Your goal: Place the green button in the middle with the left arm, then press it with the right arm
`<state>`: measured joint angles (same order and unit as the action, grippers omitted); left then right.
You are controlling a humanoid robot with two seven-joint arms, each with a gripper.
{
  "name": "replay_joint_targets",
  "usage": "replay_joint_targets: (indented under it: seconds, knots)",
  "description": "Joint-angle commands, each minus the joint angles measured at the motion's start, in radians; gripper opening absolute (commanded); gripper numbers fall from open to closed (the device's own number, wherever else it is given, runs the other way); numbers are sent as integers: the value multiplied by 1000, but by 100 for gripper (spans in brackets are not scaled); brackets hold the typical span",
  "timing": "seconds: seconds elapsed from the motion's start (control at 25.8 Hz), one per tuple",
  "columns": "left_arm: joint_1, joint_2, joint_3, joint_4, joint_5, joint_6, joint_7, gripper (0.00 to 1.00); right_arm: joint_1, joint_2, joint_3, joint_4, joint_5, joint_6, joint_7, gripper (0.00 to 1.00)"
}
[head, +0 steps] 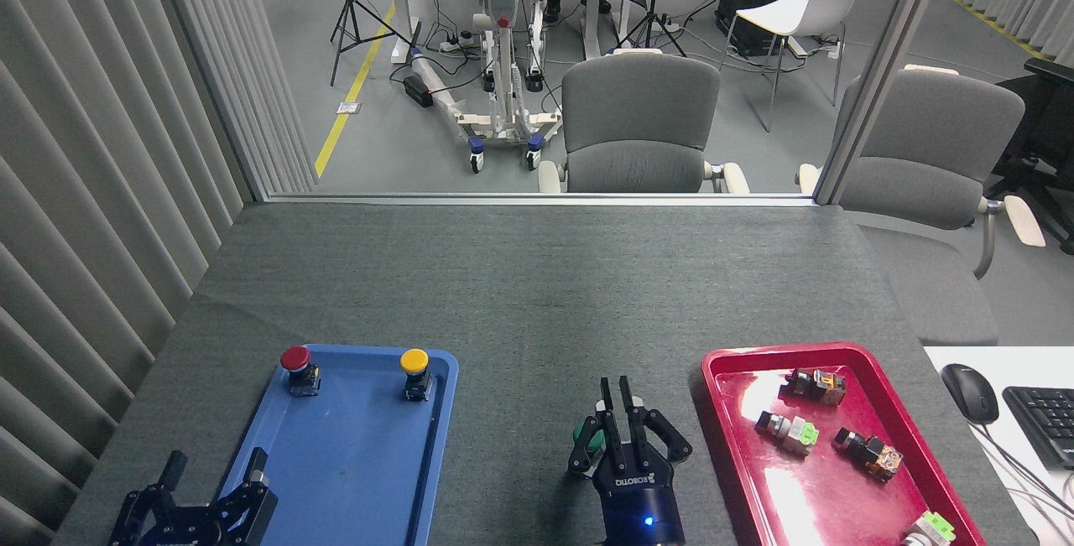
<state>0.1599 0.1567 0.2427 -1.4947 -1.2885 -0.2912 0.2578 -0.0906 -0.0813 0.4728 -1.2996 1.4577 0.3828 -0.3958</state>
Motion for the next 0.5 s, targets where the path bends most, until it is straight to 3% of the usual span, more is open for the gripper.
replay_joint_targets:
  seconds: [0.0,0.46]
  knots:
    - [1,6,3,-4,-2,3,0,100,8,0,-29,-7,0,2,-20,98]
    - [-2,10,4,44,-12,-32,-11,100,173,-67,-203,-89,-2,-107,-5,99]
